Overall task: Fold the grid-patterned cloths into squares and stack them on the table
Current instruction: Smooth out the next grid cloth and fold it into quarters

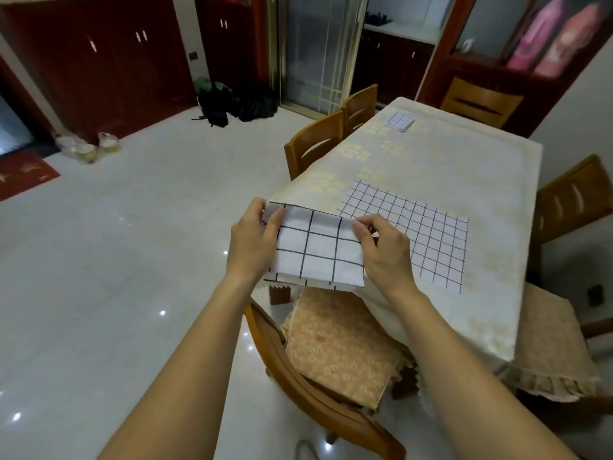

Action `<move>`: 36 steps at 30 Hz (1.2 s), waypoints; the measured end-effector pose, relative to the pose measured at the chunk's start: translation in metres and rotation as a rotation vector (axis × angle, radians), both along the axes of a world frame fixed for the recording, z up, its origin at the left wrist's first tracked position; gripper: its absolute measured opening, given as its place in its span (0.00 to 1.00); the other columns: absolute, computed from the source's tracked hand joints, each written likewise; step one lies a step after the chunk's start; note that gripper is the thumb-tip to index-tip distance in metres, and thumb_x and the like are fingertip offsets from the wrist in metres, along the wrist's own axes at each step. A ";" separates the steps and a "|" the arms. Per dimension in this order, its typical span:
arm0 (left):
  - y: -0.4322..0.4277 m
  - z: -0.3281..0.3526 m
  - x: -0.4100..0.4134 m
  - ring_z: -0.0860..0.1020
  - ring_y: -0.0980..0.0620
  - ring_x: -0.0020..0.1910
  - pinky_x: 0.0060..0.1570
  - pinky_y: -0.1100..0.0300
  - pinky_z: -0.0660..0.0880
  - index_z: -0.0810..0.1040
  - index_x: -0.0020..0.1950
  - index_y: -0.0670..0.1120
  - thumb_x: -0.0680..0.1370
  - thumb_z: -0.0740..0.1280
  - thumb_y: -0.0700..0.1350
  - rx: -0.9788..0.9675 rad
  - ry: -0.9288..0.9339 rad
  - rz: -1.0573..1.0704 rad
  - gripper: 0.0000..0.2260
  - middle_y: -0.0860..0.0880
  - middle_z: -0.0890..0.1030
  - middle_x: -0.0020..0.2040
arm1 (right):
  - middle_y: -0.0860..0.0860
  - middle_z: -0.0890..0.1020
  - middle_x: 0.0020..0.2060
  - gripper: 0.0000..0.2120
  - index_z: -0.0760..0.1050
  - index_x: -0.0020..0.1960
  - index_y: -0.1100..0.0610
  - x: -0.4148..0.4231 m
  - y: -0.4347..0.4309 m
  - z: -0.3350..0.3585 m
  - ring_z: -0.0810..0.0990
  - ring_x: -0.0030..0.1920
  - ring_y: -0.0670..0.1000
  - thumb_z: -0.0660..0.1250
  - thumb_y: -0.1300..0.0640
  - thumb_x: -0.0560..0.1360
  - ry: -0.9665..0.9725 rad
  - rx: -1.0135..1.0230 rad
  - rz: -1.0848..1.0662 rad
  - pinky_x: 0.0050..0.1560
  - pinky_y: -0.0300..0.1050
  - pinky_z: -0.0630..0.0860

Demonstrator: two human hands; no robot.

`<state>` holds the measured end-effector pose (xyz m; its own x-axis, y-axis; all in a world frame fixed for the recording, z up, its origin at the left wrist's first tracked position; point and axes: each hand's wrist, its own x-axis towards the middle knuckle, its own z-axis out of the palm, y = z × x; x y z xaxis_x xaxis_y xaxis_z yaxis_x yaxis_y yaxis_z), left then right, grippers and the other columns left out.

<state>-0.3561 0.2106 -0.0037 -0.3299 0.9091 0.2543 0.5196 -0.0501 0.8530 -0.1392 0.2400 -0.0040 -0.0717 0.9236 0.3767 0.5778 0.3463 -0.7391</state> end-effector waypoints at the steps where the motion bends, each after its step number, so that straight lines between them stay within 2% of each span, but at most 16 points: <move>1: 0.006 0.002 -0.006 0.76 0.56 0.41 0.35 0.64 0.69 0.73 0.53 0.46 0.83 0.62 0.53 -0.003 0.014 -0.007 0.11 0.50 0.79 0.45 | 0.47 0.81 0.41 0.06 0.80 0.50 0.56 -0.006 0.006 -0.001 0.79 0.44 0.49 0.65 0.55 0.80 0.005 -0.002 -0.010 0.44 0.43 0.73; 4: 0.028 0.005 -0.033 0.74 0.54 0.41 0.34 0.65 0.66 0.73 0.52 0.46 0.83 0.62 0.52 -0.014 0.070 0.015 0.09 0.50 0.78 0.45 | 0.47 0.82 0.41 0.06 0.80 0.50 0.56 -0.035 0.026 -0.008 0.79 0.44 0.49 0.65 0.56 0.80 0.020 -0.018 -0.024 0.43 0.40 0.72; 7: 0.056 0.005 -0.072 0.72 0.56 0.36 0.31 0.69 0.64 0.71 0.49 0.48 0.83 0.63 0.51 -0.009 0.111 0.044 0.08 0.52 0.76 0.39 | 0.46 0.81 0.41 0.06 0.80 0.50 0.56 -0.078 0.055 -0.016 0.78 0.43 0.46 0.64 0.56 0.81 0.066 -0.022 -0.017 0.41 0.27 0.68; 9: 0.075 0.004 -0.101 0.71 0.54 0.36 0.31 0.66 0.63 0.70 0.47 0.49 0.83 0.62 0.51 -0.010 0.130 0.082 0.08 0.52 0.75 0.38 | 0.45 0.80 0.41 0.06 0.79 0.50 0.55 -0.110 0.074 -0.018 0.77 0.42 0.44 0.64 0.56 0.81 0.099 -0.054 -0.011 0.40 0.24 0.67; 10: 0.083 0.003 -0.116 0.72 0.51 0.36 0.33 0.62 0.63 0.70 0.47 0.49 0.83 0.62 0.51 -0.017 0.140 0.092 0.08 0.52 0.75 0.38 | 0.45 0.80 0.41 0.06 0.79 0.50 0.54 -0.125 0.080 -0.018 0.76 0.42 0.42 0.64 0.55 0.81 0.121 -0.074 -0.016 0.40 0.24 0.67; 12: 0.100 0.003 -0.142 0.72 0.48 0.38 0.36 0.56 0.63 0.70 0.46 0.49 0.83 0.63 0.51 -0.023 0.141 0.102 0.09 0.52 0.75 0.36 | 0.43 0.80 0.41 0.05 0.79 0.50 0.52 -0.149 0.092 -0.016 0.76 0.43 0.39 0.64 0.54 0.81 0.166 -0.122 -0.022 0.40 0.24 0.67; 14: 0.120 0.002 -0.162 0.73 0.51 0.35 0.35 0.56 0.64 0.71 0.45 0.50 0.82 0.64 0.52 -0.021 0.117 0.088 0.09 0.55 0.75 0.34 | 0.43 0.80 0.43 0.05 0.78 0.50 0.52 -0.167 0.107 -0.017 0.76 0.45 0.39 0.64 0.53 0.81 0.226 -0.186 -0.035 0.40 0.25 0.69; 17: 0.155 -0.004 -0.184 0.72 0.59 0.33 0.31 0.68 0.64 0.72 0.45 0.50 0.82 0.64 0.50 -0.010 0.085 0.041 0.08 0.56 0.75 0.33 | 0.43 0.81 0.44 0.05 0.79 0.50 0.50 -0.190 0.137 -0.020 0.78 0.47 0.40 0.65 0.52 0.80 0.274 -0.238 -0.084 0.42 0.28 0.71; 20: 0.195 -0.013 -0.210 0.72 0.59 0.33 0.30 0.71 0.65 0.73 0.45 0.49 0.82 0.64 0.51 -0.024 0.042 -0.019 0.08 0.56 0.75 0.34 | 0.41 0.81 0.44 0.04 0.79 0.50 0.48 -0.219 0.167 -0.027 0.78 0.47 0.41 0.65 0.52 0.80 0.275 -0.255 -0.165 0.44 0.31 0.72; 22: 0.225 -0.020 -0.235 0.73 0.57 0.34 0.32 0.66 0.67 0.74 0.46 0.47 0.82 0.64 0.52 -0.029 -0.005 -0.054 0.10 0.54 0.76 0.35 | 0.41 0.81 0.43 0.04 0.78 0.50 0.49 -0.245 0.189 -0.031 0.78 0.47 0.40 0.65 0.53 0.80 0.248 -0.229 -0.224 0.45 0.32 0.73; 26: 0.285 -0.026 -0.306 0.76 0.46 0.40 0.38 0.54 0.72 0.73 0.46 0.44 0.80 0.64 0.55 -0.067 -0.036 -0.150 0.15 0.46 0.80 0.40 | 0.44 0.80 0.44 0.04 0.77 0.50 0.51 -0.316 0.236 -0.024 0.76 0.45 0.40 0.64 0.54 0.81 0.222 -0.192 -0.329 0.43 0.34 0.71; 30: 0.335 -0.019 -0.358 0.76 0.47 0.41 0.36 0.61 0.70 0.73 0.47 0.44 0.81 0.63 0.54 -0.089 -0.018 -0.185 0.13 0.48 0.79 0.40 | 0.46 0.80 0.44 0.06 0.78 0.51 0.53 -0.371 0.283 -0.010 0.76 0.44 0.40 0.63 0.54 0.81 0.164 -0.197 -0.346 0.37 0.26 0.69; 34: 0.388 -0.014 -0.383 0.75 0.50 0.38 0.33 0.66 0.67 0.72 0.45 0.47 0.81 0.63 0.53 -0.052 0.006 -0.205 0.10 0.51 0.77 0.38 | 0.43 0.80 0.43 0.05 0.78 0.51 0.52 -0.398 0.324 -0.010 0.76 0.43 0.37 0.63 0.54 0.80 0.133 -0.182 -0.395 0.39 0.24 0.67; 36: 0.415 -0.014 -0.386 0.73 0.55 0.36 0.30 0.71 0.64 0.70 0.43 0.49 0.81 0.63 0.52 -0.049 0.008 -0.231 0.10 0.54 0.76 0.36 | 0.43 0.79 0.44 0.05 0.78 0.52 0.52 -0.404 0.347 -0.015 0.76 0.44 0.37 0.63 0.55 0.81 0.140 -0.193 -0.425 0.39 0.24 0.68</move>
